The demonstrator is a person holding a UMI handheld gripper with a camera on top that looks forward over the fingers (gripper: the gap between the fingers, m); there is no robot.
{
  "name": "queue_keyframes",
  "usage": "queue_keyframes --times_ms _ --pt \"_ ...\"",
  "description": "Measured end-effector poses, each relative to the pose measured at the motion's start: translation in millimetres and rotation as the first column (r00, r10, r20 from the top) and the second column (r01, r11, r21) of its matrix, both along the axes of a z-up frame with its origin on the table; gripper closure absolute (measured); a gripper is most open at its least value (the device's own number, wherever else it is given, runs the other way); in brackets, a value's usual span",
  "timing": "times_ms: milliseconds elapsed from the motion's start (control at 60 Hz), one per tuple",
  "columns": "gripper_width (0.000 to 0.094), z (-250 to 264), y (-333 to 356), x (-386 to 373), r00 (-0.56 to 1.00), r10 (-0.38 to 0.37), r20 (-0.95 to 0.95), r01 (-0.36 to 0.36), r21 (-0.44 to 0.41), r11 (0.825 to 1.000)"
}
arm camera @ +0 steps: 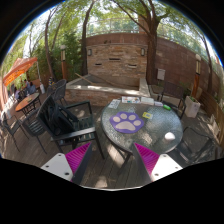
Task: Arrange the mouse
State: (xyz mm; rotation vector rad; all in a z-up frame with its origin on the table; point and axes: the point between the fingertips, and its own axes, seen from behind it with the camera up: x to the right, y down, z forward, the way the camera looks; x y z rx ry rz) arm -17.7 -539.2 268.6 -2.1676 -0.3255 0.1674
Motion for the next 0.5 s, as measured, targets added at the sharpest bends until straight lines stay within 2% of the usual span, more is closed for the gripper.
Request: queue_keyframes --times_ms 133,250,367,500 --pt "0.0092 -15 -7 12 1.0 -0.03 -0.003 0.03 -0.041 0.999" --pt "0.0102 -51 -6 49 0.998 -0.066 0.007 0.066 -0.087 0.994" --pt "0.0104 -86 3 98 0.991 -0.13 0.033 0.133 -0.128 0.983" --pt "0.0098 -121 44 166 0.972 -0.228 0.052 0.233 -0.12 0.965"
